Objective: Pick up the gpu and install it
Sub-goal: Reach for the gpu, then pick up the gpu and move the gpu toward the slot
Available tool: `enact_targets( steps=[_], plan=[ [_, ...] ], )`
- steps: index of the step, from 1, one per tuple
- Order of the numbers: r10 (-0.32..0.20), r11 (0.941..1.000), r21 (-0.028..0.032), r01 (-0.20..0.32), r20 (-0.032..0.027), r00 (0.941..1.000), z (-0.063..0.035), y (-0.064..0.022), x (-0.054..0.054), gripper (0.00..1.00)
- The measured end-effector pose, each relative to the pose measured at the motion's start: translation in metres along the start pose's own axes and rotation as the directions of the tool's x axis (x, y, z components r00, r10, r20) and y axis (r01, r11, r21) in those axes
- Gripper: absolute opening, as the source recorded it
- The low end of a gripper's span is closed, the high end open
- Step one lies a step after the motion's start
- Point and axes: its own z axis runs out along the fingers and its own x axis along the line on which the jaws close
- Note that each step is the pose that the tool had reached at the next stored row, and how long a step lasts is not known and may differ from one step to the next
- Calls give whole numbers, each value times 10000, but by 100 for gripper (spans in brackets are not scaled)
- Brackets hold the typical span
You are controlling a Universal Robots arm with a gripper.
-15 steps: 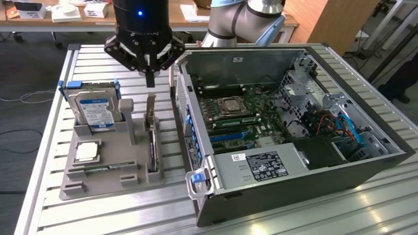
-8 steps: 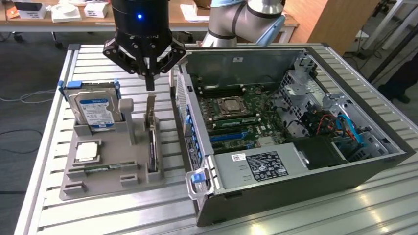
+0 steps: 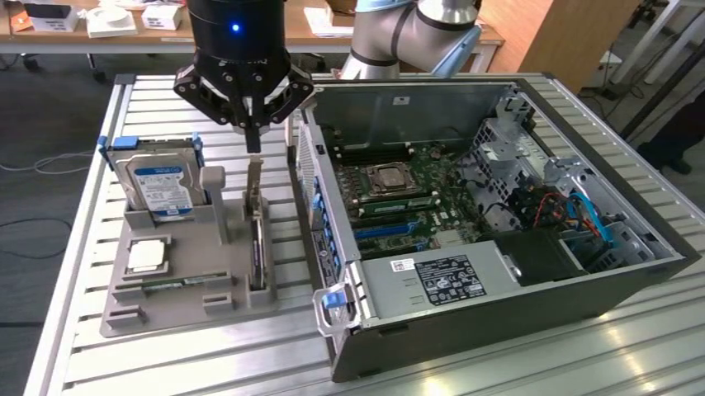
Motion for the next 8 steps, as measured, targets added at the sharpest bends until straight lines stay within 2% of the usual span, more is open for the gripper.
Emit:
enact_targets(
  steps=[8],
  plan=[
    [-1, 10000, 0, 1, 0, 10000, -1, -10, -1, 11]
  ],
)
